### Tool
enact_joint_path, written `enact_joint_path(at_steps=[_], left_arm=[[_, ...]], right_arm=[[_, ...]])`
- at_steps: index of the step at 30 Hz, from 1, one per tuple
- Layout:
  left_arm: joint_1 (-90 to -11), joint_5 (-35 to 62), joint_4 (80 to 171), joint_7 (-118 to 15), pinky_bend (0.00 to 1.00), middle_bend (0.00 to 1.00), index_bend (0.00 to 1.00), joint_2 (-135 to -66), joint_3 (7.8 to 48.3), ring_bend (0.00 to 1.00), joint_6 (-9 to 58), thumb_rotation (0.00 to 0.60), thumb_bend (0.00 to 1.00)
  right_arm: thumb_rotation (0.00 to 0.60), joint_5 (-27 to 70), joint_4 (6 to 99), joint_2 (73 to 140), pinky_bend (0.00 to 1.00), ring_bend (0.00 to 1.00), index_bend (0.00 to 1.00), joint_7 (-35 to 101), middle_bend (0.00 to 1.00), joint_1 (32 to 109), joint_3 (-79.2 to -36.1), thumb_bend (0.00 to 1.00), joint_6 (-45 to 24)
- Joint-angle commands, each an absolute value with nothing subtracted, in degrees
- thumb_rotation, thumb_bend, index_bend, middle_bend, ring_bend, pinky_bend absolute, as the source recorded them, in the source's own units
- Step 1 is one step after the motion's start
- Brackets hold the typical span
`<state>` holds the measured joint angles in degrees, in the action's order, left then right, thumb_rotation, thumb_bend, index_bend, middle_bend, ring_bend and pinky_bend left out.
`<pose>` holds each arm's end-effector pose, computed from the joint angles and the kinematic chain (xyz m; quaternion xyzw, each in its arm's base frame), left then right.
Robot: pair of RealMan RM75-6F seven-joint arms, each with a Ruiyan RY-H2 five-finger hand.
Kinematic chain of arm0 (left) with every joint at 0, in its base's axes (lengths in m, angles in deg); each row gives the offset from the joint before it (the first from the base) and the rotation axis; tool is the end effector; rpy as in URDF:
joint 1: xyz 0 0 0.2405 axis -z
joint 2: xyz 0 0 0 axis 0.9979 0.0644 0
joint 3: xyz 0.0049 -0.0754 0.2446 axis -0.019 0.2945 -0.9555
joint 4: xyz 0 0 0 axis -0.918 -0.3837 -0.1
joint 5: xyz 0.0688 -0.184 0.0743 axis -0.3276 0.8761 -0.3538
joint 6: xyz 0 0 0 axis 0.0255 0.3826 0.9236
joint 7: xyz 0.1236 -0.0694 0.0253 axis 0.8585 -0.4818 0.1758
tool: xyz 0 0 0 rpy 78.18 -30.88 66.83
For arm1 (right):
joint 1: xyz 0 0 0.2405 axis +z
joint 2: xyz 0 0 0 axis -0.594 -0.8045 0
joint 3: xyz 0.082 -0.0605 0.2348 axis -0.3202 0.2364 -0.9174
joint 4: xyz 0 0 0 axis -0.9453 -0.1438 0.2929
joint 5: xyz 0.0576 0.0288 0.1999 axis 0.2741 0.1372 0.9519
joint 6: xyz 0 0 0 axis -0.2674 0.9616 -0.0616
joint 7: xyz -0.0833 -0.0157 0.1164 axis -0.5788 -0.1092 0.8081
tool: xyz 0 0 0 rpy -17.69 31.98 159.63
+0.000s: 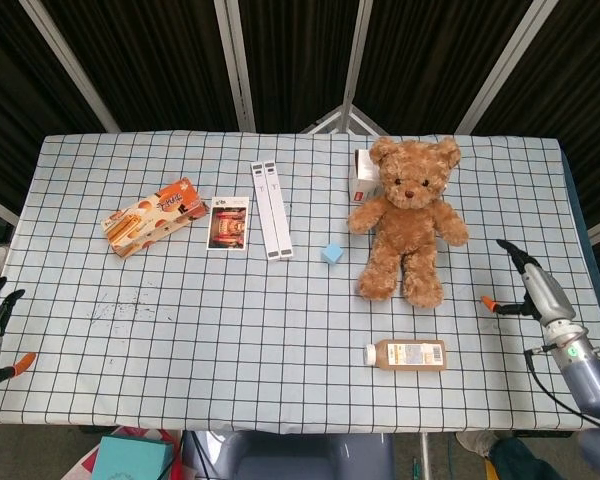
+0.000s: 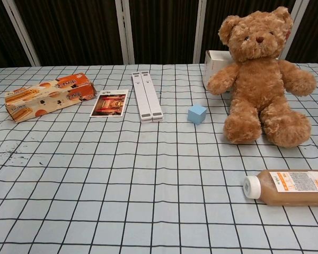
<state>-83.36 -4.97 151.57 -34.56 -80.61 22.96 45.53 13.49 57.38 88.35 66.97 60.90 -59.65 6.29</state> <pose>-0.3096 0.1694 0.1597 -0.5955 -0.3613 -0.2975 0.6530 -0.3237 -0.3234 0.1453 0.4946 -0.6224 0.4143 0.4431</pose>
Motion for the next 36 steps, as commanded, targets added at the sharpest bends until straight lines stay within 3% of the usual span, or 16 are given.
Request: enact_joint_path(at_steps=[1, 11, 21, 36], left_arm=[[-83.2, -4.2, 151.5, -34.0, 0.03, 0.00, 0.14, -80.8, 23.3, 0.00, 45.2, 0.600, 0.24], [-82.7, -2.6, 151.2, -32.3, 0.03, 0.00, 0.14, -81.5, 23.8, 0.00, 44.9, 0.600, 0.24], [-82.5, -1.7, 151.1, -31.4, 0.03, 0.00, 0.14, -81.9, 24.0, 0.00, 44.7, 0.600, 0.24], [-81.9, -0.7, 150.9, -30.8, 0.03, 0.00, 0.14, -82.0, 24.0, 0.00, 43.9, 0.600, 0.24]], right_arm=[[0.600, 21.1, 53.2, 91.0, 0.00, 0.06, 0.00, 65.5, 0.08, 65.5, -63.2, 0.28, 11.5], [0.600, 34.5, 47.7, 96.3, 0.00, 0.09, 0.00, 53.7, 0.11, 72.0, -65.3, 0.28, 16.0], [0.600, 39.5, 44.1, 100.6, 0.00, 0.12, 0.01, 48.8, 0.20, 75.3, -65.9, 0.28, 16.9], [0.600, 47.4, 41.0, 104.0, 0.00, 0.22, 0.15, 42.9, 0.30, 77.8, -67.4, 0.28, 15.9]])
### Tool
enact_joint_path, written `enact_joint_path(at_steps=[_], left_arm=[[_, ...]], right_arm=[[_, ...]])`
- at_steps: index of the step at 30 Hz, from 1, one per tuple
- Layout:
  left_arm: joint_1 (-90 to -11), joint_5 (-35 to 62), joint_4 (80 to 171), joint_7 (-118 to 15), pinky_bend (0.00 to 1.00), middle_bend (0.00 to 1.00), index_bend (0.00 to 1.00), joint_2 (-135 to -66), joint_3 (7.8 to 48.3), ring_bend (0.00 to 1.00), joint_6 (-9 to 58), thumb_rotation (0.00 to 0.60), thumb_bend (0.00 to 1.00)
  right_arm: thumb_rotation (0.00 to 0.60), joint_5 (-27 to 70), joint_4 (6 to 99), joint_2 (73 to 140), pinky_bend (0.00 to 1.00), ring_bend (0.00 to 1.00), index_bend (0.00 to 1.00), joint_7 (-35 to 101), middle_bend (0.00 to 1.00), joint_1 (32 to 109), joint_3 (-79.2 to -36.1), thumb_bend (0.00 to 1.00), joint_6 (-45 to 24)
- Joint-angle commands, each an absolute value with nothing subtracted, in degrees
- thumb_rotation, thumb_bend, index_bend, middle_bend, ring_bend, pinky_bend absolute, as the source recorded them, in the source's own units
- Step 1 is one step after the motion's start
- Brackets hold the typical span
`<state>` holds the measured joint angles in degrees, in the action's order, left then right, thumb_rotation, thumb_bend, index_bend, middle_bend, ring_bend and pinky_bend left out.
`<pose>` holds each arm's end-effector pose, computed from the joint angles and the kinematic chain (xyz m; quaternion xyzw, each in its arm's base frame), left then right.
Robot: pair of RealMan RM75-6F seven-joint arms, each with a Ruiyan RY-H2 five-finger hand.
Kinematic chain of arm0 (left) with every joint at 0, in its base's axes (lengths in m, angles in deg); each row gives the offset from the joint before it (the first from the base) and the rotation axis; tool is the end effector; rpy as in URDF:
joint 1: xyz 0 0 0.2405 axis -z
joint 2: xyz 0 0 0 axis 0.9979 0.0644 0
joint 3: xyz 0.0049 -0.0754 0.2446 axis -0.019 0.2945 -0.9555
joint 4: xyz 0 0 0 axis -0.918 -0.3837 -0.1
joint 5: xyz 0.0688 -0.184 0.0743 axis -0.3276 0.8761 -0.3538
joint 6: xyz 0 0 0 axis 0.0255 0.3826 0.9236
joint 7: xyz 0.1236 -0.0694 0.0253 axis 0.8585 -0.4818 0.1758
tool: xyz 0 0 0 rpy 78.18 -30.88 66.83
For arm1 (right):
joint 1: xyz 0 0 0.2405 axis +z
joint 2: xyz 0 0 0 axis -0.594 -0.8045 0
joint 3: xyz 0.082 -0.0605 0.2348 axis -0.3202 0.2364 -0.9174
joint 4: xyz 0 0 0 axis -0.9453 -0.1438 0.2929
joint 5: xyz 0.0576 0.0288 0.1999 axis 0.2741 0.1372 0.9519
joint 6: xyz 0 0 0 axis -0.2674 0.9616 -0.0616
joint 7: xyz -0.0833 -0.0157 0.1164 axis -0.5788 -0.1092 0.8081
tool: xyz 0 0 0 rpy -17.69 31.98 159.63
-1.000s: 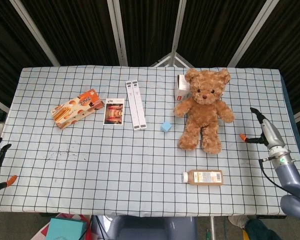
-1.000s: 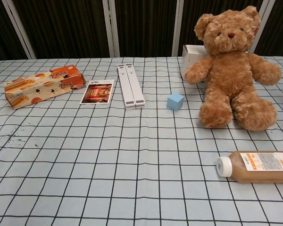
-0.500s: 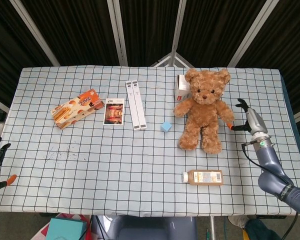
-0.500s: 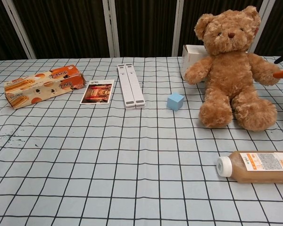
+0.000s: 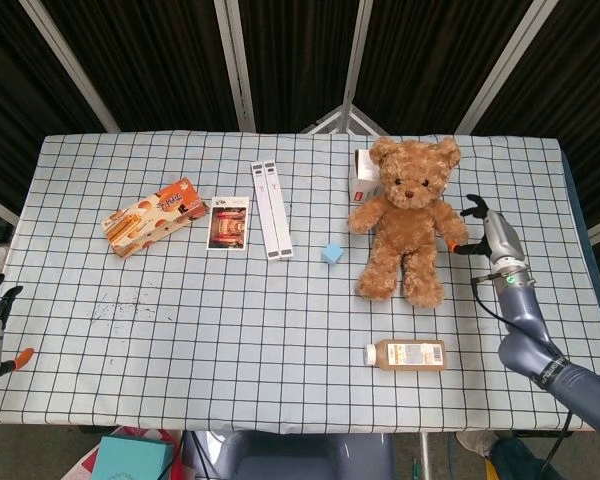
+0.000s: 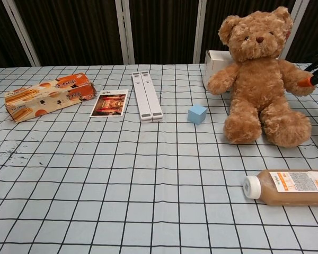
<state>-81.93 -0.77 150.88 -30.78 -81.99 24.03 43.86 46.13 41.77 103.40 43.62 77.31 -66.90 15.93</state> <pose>-0.3153 0.1797 0.1546 -0.5924 -0.3615 -0.2695 0.6677 -0.2836 -0.4278 0.0980 0.4277 -0.6463 0.4028 0.4870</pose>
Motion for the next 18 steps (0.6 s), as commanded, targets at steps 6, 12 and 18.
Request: enact_joint_path(at_steps=[6, 12, 18], left_arm=[[-81.8, -0.4, 150.9, -30.5, 0.03, 0.00, 0.14, -82.1, 24.0, 0.00, 43.7, 0.600, 0.24], [-81.6, 0.0, 150.8, -30.1, 0.03, 0.00, 0.14, -82.3, 24.1, 0.00, 43.5, 0.600, 0.24], [-81.4, 0.2, 150.8, -29.7, 0.03, 0.00, 0.14, -82.5, 24.0, 0.00, 43.5, 0.600, 0.24]], right_arm=[[0.600, 50.2, 38.6, 105.9, 0.00, 0.26, 0.18, 40.8, 0.34, 78.7, -67.8, 0.28, 15.3], [0.600, 51.3, 36.7, 107.5, 0.00, 0.31, 0.29, 39.8, 0.39, 79.0, -68.1, 0.28, 15.4], [0.600, 50.9, 35.6, 108.4, 0.00, 0.33, 0.31, 39.5, 0.41, 78.8, -68.5, 0.28, 15.6]])
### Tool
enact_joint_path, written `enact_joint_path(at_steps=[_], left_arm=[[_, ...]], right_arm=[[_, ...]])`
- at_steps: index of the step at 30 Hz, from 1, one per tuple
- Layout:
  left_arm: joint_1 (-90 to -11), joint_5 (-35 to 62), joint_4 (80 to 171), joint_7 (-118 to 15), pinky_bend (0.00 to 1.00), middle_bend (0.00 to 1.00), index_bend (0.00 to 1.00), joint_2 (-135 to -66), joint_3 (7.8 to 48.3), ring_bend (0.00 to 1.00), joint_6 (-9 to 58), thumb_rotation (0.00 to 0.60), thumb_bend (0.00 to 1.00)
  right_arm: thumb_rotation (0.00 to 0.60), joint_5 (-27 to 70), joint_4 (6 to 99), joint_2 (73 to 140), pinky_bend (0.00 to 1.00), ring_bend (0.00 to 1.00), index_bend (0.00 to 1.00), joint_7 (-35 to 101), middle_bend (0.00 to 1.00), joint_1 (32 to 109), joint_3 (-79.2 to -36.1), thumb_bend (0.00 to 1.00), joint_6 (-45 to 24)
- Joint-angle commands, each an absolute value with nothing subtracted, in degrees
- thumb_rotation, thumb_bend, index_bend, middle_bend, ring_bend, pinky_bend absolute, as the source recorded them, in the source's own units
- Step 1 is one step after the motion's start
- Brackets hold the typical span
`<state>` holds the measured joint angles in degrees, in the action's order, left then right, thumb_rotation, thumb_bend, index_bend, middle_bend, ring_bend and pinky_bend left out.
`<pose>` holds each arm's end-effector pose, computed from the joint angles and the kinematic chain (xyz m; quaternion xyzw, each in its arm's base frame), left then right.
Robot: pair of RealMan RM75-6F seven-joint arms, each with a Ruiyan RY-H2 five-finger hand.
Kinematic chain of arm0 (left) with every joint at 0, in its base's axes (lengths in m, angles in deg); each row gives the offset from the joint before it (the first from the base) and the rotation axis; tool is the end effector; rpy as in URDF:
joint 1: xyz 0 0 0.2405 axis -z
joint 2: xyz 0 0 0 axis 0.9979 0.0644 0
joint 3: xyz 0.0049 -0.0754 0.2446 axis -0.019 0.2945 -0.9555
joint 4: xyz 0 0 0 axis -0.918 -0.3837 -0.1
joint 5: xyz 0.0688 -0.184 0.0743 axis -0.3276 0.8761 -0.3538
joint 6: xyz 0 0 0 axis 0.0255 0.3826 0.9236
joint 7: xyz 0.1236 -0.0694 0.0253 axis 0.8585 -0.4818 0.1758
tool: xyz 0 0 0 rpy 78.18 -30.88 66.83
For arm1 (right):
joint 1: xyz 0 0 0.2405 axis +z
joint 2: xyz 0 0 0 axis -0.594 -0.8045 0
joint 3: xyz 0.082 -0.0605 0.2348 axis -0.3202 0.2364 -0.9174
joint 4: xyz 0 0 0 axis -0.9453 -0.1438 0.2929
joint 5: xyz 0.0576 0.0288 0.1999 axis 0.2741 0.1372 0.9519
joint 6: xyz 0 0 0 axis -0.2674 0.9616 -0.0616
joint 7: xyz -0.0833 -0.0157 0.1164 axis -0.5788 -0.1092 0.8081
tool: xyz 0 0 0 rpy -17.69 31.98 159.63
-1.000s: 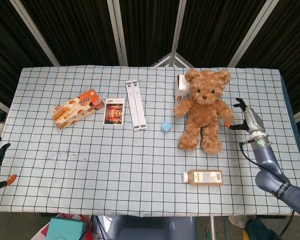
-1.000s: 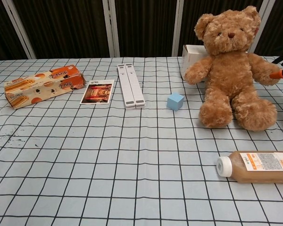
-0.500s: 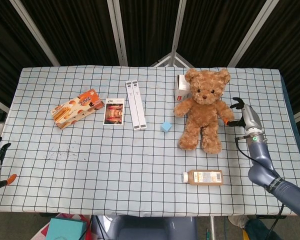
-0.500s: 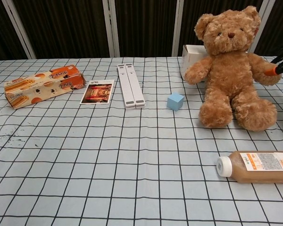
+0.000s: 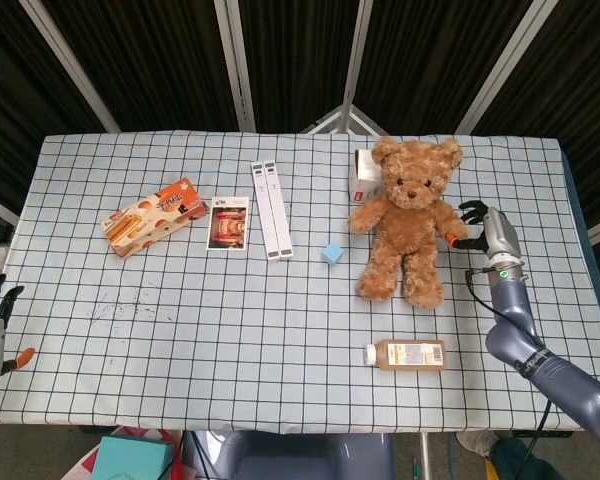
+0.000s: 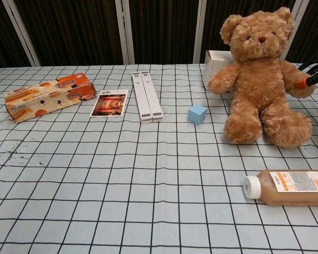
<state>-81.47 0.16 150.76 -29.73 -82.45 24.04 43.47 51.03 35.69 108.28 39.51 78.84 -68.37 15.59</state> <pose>-0.3160 0.1818 0.1519 -0.5936 -0.3620 -0.2624 0.6692 -0.2884 -0.4379 0.0853 0.4016 -0.6491 0.3992 0.5080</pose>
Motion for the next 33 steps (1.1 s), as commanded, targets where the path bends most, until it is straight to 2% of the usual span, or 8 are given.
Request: enact_joint_path(at_steps=[1, 4, 10, 12, 27, 33], left_arm=[[-81.4, 0.2, 150.8, -29.6, 0.03, 0.00, 0.14, -82.5, 24.0, 0.00, 43.5, 0.600, 0.24], [-81.4, 0.2, 150.8, -29.6, 0.03, 0.00, 0.14, -82.5, 24.0, 0.00, 43.5, 0.600, 0.24], [-81.4, 0.1, 150.8, -29.6, 0.03, 0.00, 0.14, -82.5, 23.9, 0.00, 43.6, 0.600, 0.24], [-81.4, 0.1, 150.8, -29.7, 0.03, 0.00, 0.14, -82.5, 23.9, 0.00, 43.6, 0.600, 0.24], [-81.2, 0.2, 150.7, -29.8, 0.03, 0.00, 0.14, -82.5, 23.8, 0.00, 43.5, 0.600, 0.24], [-81.3, 0.3, 150.8, -30.1, 0.03, 0.00, 0.14, -82.3, 23.8, 0.00, 43.6, 0.600, 0.24]], right_arm=[[0.600, 50.8, 35.6, 108.4, 0.00, 0.34, 0.32, 39.5, 0.42, 78.7, -68.6, 0.28, 15.5], [0.600, 50.4, 35.6, 108.6, 0.00, 0.36, 0.36, 39.4, 0.45, 78.5, -68.9, 0.28, 15.2], [0.600, 49.6, 36.0, 108.8, 0.00, 0.47, 0.54, 39.5, 0.57, 78.4, -69.7, 0.28, 14.3], [0.600, 49.4, 36.4, 108.5, 0.00, 0.49, 0.57, 39.2, 0.59, 78.4, -69.7, 0.28, 14.6], [0.600, 48.9, 35.5, 110.1, 0.00, 0.51, 0.60, 37.4, 0.60, 78.4, -69.5, 0.28, 14.4], [0.600, 47.0, 36.9, 109.9, 0.00, 0.51, 0.60, 37.7, 0.60, 78.7, -71.3, 0.28, 10.9]])
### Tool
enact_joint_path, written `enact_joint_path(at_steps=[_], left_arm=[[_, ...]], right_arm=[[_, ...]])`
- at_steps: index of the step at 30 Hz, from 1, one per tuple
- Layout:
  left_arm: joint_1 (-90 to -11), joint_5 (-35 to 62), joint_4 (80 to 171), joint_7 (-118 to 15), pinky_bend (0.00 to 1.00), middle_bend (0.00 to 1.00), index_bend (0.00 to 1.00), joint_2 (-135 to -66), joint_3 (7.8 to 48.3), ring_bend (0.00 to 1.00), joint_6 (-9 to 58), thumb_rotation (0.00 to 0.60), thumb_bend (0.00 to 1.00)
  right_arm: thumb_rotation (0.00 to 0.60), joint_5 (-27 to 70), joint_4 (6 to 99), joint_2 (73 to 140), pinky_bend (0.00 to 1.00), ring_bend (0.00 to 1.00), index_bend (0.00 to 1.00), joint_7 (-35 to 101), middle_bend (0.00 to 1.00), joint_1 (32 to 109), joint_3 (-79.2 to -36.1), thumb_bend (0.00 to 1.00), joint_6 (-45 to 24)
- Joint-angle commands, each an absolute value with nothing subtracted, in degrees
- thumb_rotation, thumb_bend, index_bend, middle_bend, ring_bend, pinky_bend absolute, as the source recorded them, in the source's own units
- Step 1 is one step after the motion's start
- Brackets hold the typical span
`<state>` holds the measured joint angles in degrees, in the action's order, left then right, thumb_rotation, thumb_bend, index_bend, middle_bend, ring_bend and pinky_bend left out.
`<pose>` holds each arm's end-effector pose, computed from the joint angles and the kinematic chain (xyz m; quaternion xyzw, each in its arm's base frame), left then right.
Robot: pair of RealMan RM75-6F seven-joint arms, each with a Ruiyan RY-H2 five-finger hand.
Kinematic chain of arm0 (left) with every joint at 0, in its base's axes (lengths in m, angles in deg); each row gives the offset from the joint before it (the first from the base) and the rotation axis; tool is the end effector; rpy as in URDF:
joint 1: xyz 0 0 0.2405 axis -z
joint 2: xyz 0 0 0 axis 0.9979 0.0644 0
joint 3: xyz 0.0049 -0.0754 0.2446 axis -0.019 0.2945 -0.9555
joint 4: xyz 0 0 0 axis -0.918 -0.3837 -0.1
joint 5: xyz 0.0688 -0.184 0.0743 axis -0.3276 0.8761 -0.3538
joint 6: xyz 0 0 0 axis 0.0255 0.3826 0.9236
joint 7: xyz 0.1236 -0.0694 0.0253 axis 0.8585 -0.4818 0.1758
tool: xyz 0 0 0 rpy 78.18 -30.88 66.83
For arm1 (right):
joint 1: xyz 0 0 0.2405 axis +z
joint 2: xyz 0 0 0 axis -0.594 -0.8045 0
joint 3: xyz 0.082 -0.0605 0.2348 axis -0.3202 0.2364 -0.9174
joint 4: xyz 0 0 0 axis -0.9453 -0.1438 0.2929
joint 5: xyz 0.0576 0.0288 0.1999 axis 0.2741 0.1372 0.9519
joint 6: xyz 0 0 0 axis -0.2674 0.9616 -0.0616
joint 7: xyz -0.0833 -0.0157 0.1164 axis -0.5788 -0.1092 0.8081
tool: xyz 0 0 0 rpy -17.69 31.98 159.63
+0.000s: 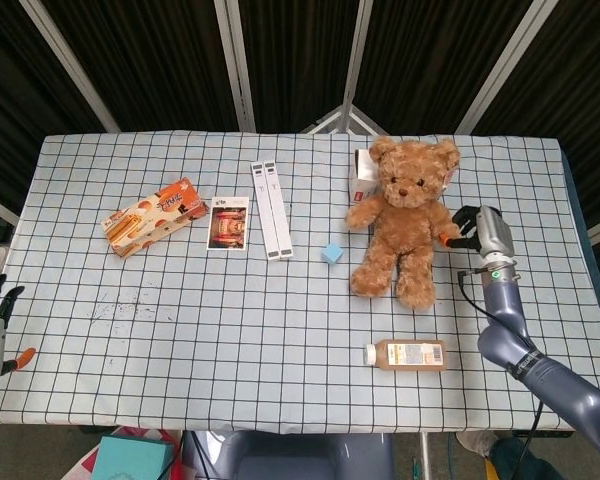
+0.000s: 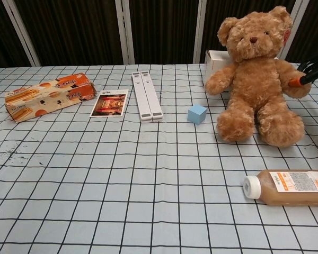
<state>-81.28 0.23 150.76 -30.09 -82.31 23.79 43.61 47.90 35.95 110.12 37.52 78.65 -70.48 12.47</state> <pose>-0.3161 0.1819 0.1525 -0.5934 -0.3627 -0.2637 0.6684 -0.2755 -0.4410 0.0807 0.4155 -0.6247 0.4144 0.5152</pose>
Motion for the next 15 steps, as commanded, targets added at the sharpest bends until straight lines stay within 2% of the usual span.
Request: enact_joint_path(at_steps=[1, 11, 15], left_arm=[[-81.3, 0.3, 150.8, -30.1, 0.03, 0.00, 0.14, -82.3, 23.8, 0.00, 43.5, 0.600, 0.24], [-81.4, 0.0, 150.9, -30.0, 0.03, 0.00, 0.14, -82.3, 23.6, 0.00, 43.9, 0.600, 0.24], [-81.3, 0.1, 150.8, -29.9, 0.03, 0.00, 0.14, -82.4, 23.6, 0.00, 43.9, 0.600, 0.24]], right_arm=[[0.600, 46.6, 37.2, 109.9, 0.00, 0.51, 0.60, 37.6, 0.60, 78.6, -71.4, 0.28, 10.1], [0.600, 47.5, 32.4, 112.2, 0.00, 0.51, 0.60, 37.7, 0.60, 78.2, -70.9, 0.28, 12.9], [0.600, 45.7, 31.1, 112.4, 0.00, 0.51, 0.60, 37.7, 0.60, 78.6, -71.4, 0.28, 11.9]])
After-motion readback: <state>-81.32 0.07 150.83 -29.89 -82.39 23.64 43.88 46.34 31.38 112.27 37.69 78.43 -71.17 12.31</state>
